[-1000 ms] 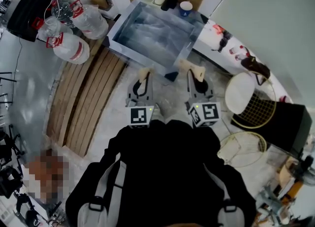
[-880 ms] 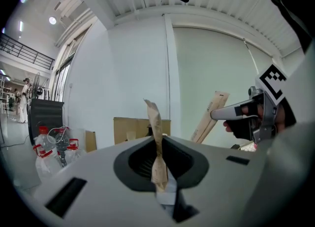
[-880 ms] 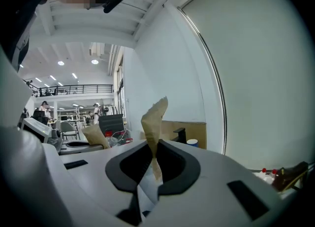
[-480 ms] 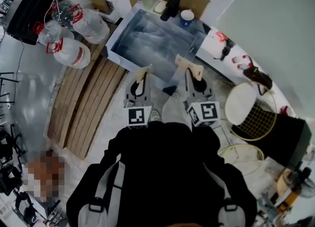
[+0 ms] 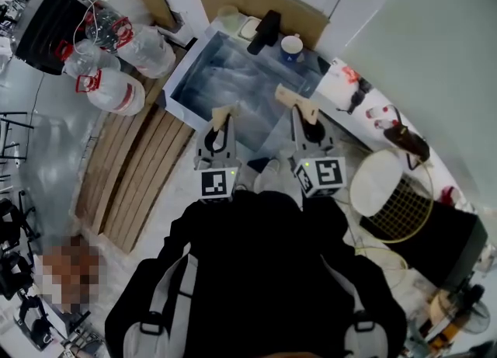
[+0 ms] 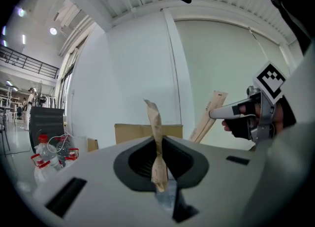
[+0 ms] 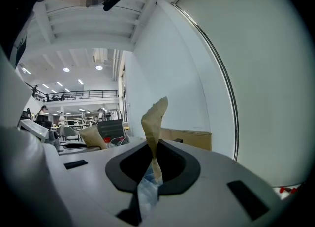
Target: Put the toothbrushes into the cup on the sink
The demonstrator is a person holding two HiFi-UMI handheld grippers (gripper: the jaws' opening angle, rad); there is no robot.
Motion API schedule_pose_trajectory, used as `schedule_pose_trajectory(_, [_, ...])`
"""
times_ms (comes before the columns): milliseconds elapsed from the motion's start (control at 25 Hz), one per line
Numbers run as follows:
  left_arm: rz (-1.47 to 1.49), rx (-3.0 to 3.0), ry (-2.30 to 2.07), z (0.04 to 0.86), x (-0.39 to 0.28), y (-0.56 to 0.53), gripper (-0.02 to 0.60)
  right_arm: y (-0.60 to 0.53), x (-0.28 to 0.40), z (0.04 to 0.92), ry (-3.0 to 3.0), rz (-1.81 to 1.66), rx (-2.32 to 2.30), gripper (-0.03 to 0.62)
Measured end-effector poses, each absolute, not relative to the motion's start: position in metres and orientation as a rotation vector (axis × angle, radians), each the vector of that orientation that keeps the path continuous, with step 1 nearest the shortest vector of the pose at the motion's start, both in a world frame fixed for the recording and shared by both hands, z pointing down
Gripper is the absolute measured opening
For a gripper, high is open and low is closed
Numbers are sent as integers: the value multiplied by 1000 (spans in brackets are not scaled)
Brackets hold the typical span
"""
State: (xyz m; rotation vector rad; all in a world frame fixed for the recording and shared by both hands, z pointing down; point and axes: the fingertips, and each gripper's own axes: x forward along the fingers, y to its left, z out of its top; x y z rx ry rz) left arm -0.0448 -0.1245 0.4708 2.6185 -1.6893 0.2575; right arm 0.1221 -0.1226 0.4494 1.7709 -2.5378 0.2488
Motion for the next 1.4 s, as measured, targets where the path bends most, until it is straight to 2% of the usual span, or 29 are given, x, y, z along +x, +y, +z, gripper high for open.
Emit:
schedule_pose_trajectory(400, [217,2589,-1696,470,-33,-145,32,-154,142,452,-2515,245,1778,30])
schedule_pose_trajectory(1400, [272,2619,-1615,483,-62,-193,32,-300,166,480,-2238,200,1956,31])
